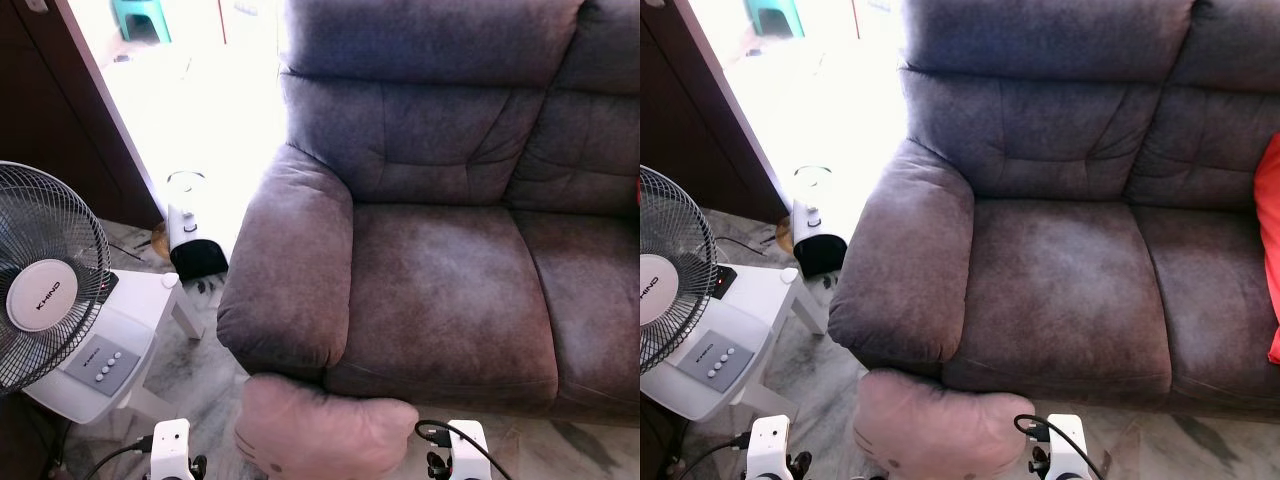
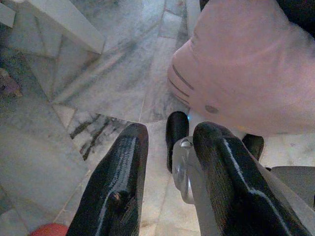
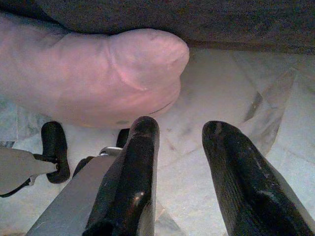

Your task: Move the pillow to the sofa from floor

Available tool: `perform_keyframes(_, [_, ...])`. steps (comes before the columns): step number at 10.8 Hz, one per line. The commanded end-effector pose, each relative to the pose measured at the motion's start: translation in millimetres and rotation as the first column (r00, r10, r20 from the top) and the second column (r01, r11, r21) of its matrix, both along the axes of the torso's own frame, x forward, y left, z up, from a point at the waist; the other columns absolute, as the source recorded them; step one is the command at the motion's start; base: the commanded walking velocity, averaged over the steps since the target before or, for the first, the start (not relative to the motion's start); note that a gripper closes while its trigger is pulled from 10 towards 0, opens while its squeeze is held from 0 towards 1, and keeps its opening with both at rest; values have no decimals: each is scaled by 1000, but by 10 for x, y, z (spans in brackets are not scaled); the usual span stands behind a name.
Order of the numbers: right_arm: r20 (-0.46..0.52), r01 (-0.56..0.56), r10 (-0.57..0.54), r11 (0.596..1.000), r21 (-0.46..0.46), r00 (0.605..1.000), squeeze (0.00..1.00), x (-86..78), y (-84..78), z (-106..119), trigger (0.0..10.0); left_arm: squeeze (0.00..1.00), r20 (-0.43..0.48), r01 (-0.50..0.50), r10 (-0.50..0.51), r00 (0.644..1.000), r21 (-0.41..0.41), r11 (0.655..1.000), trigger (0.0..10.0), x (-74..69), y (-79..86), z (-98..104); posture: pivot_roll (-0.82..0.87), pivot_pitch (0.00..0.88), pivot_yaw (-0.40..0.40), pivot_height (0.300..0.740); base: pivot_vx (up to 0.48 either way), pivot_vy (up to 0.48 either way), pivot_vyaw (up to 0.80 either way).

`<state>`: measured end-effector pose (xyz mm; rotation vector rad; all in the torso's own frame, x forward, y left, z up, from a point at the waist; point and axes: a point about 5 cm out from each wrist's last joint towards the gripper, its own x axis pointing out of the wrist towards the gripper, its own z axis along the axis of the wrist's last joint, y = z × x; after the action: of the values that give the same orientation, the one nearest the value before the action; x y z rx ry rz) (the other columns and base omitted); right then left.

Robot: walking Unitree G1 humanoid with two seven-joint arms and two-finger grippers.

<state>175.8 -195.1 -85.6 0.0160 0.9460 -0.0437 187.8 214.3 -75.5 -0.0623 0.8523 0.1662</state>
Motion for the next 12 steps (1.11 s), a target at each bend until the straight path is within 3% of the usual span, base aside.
perform_keyframes(1, [-23, 5, -5, 1000, 10, 1000, 0, -41, 71, -32, 10000, 0, -39, -4, 5, 999, 4, 1000, 10000, -95, 18, -47, 100, 137, -31, 740, 0, 0, 0])
perform_keyframes(3, [-19, 4, -3, 1000, 13, 1000, 0, -23, 108, -29, 10000, 0, -34, -12, 11, 999, -1, 1000, 10000, -98, 10, -49, 100, 137, -31, 740, 0, 0, 0])
perform_keyframes(6, [11, 1, -1, 1000, 8, 1000, 0, 24, 108, -3, 10000, 0, 104, -50, 51, 993, -7, 999, 10000, 53, 57, 67, 97, 142, -35, 740, 0, 0, 0])
perform_keyframes(8, [207, 27, -31, 999, 19, 978, 0, 333, 3, 209, 10000, 0, 222, -5, 3, 975, 8, 1000, 10000, 281, 36, 223, 90, 145, -32, 740, 0, 0, 0])
perform_keyframes(9, [252, 22, -21, 1000, 0, 967, 0, 432, -22, 280, 10000, 0, 265, 7, -8, 964, 4, 1000, 10000, 370, 7, 284, 91, 144, -34, 740, 0, 0, 0])
perform_keyframes(11, [361, 9, -11, 1000, 7, 933, 0, 689, 39, 463, 10000, 0, 370, 17, -21, 929, 13, 1000, 10000, 582, -47, 450, 92, 136, -35, 740, 0, 0, 0])
perform_keyframes(12, [453, -15, 4, 1000, 21, 891, 0, 864, 124, 615, 10000, 0, 452, 33, -38, 891, 19, 999, 10000, 711, -88, 580, 92, 135, -33, 740, 0, 0, 0])
